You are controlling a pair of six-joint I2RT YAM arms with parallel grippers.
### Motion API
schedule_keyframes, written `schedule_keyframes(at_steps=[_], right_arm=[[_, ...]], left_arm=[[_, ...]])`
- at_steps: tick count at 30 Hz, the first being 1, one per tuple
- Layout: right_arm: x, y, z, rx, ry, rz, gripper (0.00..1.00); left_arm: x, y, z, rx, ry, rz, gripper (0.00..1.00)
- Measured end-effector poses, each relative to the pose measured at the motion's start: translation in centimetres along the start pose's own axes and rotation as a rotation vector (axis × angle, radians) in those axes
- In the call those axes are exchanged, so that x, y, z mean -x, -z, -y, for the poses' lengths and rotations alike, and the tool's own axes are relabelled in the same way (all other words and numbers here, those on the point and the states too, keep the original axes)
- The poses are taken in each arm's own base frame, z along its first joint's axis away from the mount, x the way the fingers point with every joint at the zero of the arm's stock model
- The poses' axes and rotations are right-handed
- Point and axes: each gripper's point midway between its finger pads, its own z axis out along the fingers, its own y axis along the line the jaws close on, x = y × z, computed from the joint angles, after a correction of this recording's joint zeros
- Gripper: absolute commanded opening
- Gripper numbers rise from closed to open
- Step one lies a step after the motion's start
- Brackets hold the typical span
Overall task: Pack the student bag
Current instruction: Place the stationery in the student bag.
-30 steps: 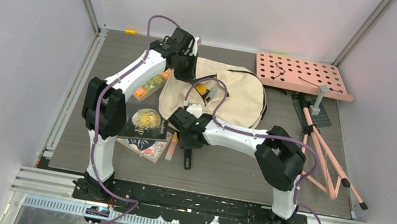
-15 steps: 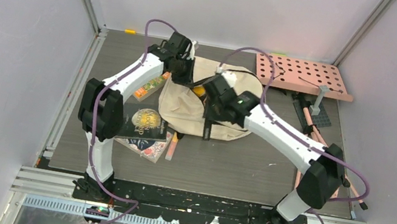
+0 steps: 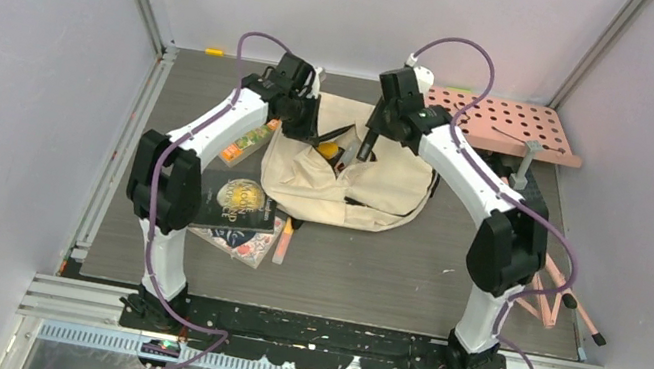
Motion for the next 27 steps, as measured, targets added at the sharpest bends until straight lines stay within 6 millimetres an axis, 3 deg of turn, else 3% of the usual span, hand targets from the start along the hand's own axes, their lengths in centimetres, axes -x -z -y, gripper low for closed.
schedule_keyframes(at_steps=[6,11,21,27], right_arm=[[0.5,-4.3,-2.3,0.045,-0.017,0.028,0.00],[-0.1,-6.3,-2.9,0.060,-0.019,0.027,0.00],[-0.9,-7.1,-4.1,0.112,-0.026,0.017,0.01],[-3.5,-7.2,-5.6,0.133,0.003,-0.021,0.01]], left_arm=[[0.0,0.0,0.0,-0.002,0.003,-0.001,0.00],[0.0,0.0,0.1,-0.006,0.007,-0.002,0.00],[-0.1,0.0,0.3,-0.013,0.011,-0.004,0.00],[0.0,0.1,0.4,-0.017,0.011,-0.004,0.00]])
